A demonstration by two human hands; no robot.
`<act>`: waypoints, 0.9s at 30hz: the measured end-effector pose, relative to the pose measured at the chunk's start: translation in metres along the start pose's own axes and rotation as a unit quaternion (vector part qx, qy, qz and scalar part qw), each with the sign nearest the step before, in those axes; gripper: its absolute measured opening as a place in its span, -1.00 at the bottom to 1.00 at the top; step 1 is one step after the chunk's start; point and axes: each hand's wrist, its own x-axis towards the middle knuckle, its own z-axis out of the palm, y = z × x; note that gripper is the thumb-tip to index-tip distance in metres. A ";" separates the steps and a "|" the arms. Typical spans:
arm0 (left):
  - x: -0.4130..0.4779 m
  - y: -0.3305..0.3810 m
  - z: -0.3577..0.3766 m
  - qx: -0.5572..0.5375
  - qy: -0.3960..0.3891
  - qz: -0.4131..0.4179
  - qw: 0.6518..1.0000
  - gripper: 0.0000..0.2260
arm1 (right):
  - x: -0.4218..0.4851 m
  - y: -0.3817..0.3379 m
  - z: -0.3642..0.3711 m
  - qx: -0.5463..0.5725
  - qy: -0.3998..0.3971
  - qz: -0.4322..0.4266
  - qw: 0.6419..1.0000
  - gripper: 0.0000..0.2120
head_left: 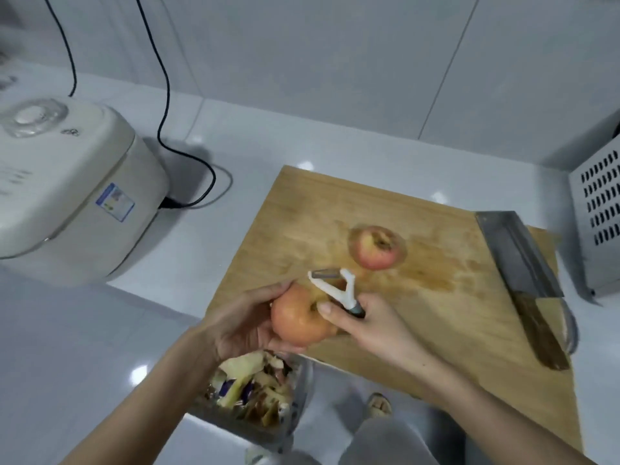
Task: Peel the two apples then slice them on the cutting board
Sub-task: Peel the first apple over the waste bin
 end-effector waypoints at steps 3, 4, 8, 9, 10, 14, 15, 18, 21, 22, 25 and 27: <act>-0.024 -0.009 -0.066 -0.001 0.044 -0.032 0.999 -0.56 | 0.004 -0.007 0.051 -0.071 0.003 -0.015 0.997 -0.61; -0.031 -0.011 -0.086 -0.001 0.057 -0.041 0.998 -0.55 | 0.005 -0.009 0.066 -0.093 0.005 -0.017 0.995 -0.66; -0.051 -0.017 -0.143 0.031 0.086 -0.082 0.992 -0.49 | 0.012 -0.010 0.124 -0.236 0.072 -0.068 0.967 -0.64; -0.056 -0.019 -0.150 0.039 0.085 -0.099 0.991 -0.50 | 0.013 -0.007 0.138 -0.296 0.108 -0.103 0.943 -0.64; -0.059 -0.023 -0.156 0.044 0.084 -0.116 0.989 -0.51 | 0.013 -0.005 0.152 -0.330 0.137 -0.140 0.923 -0.67; -0.063 -0.039 -0.176 0.053 0.044 -0.172 0.983 -0.53 | 0.023 0.000 0.192 -0.373 0.139 -0.234 0.887 -0.82; -0.063 -0.042 -0.180 0.048 0.032 -0.179 0.982 -0.55 | 0.027 0.001 0.198 -0.390 0.130 -0.252 0.876 -0.83; -0.062 -0.050 -0.188 0.052 0.025 -0.177 0.982 -0.58 | 0.038 0.003 0.207 -0.405 0.106 -0.288 0.861 -0.83; -0.062 -0.056 -0.189 0.075 0.036 -0.161 0.983 -0.60 | 0.045 0.003 0.220 -0.404 0.071 -0.311 0.857 -0.78; -0.060 -0.058 -0.190 0.082 0.038 -0.156 0.984 -0.58 | 0.047 0.002 0.225 -0.405 0.056 -0.317 0.856 -0.76; -0.056 -0.061 -0.191 0.074 0.045 -0.156 0.984 -0.56 | 0.050 0.004 0.223 -0.395 0.071 -0.302 0.865 -0.76; -0.055 -0.060 -0.193 0.061 0.053 -0.159 0.984 -0.56 | 0.052 0.007 0.212 -0.382 0.111 -0.286 0.872 -0.78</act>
